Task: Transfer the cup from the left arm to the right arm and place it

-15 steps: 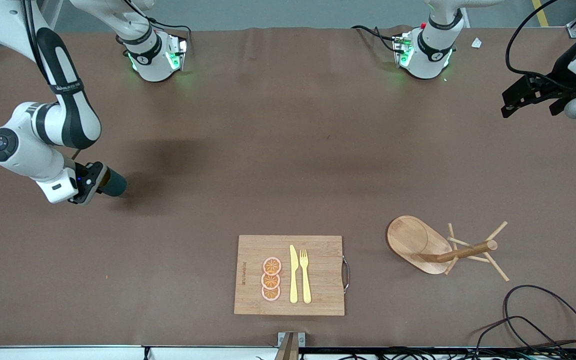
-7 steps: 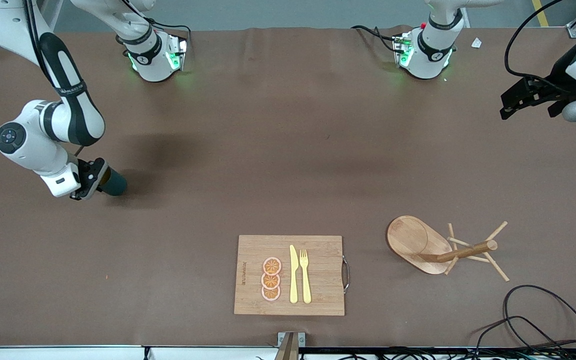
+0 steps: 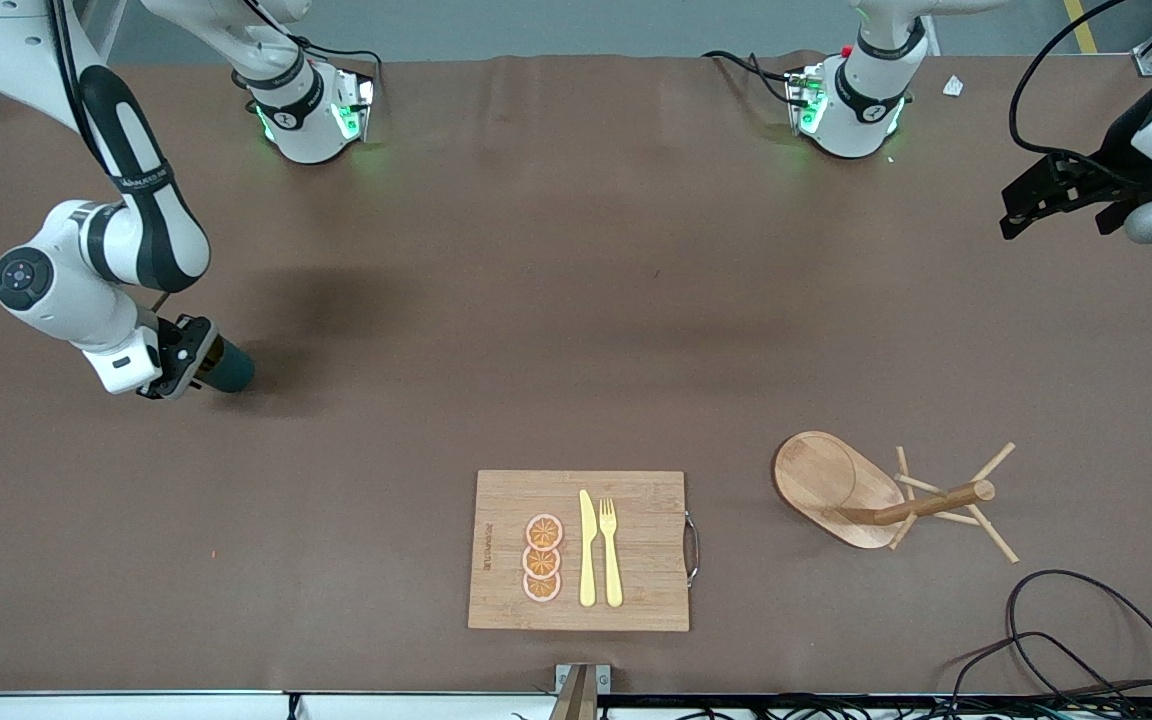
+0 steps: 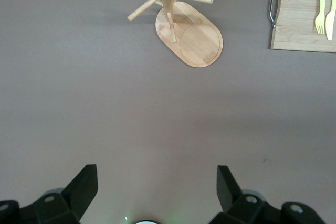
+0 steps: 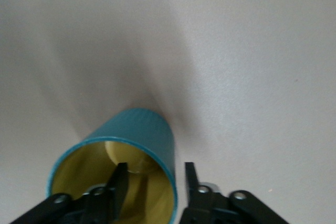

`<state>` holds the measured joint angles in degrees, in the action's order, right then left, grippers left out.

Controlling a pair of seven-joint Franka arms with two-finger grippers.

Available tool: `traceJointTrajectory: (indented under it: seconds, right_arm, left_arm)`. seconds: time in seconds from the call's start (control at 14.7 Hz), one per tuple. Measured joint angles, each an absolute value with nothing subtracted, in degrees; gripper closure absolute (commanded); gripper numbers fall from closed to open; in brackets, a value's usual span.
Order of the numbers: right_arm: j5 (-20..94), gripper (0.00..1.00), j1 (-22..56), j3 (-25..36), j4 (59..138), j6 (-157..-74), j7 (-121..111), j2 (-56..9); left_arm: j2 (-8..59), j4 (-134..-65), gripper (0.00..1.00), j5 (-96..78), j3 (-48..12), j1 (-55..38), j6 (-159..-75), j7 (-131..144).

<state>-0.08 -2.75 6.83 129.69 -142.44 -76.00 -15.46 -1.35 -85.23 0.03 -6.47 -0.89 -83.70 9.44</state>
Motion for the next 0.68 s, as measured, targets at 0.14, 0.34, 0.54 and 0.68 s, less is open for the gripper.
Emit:
traceJointTrajectory:
  seconds: [0.14, 0.34, 0.54, 0.68]
  right_arm:
    - [-0.1, 0.00, -2.6, 6.2, 127.5, -135.6, -69.9, -14.5]
    - [-0.1, 0.00, -1.4, 5.6, 119.9, -120.9, -58.8, -11.1]
    - [-0.1, 0.00, -0.5, 5.5, 111.0, -108.1, -45.5, -7.6]
    - [-0.1, 0.00, -0.5, 5.5, 106.2, -102.3, -39.6, -6.2]
  left_arm:
    - [-1.4, -85.2, 0.00, 0.0, -6.5, -0.9, -83.7, 9.4]
    - [-1.3, -85.3, 0.00, 0.0, -6.5, -0.9, -83.7, 9.4]
    - [-0.9, -85.3, 0.00, 0.0, -6.4, -0.9, -83.9, 9.4]
    - [-0.7, -85.2, 0.00, 0.0, -6.4, -0.9, -84.7, 9.4]
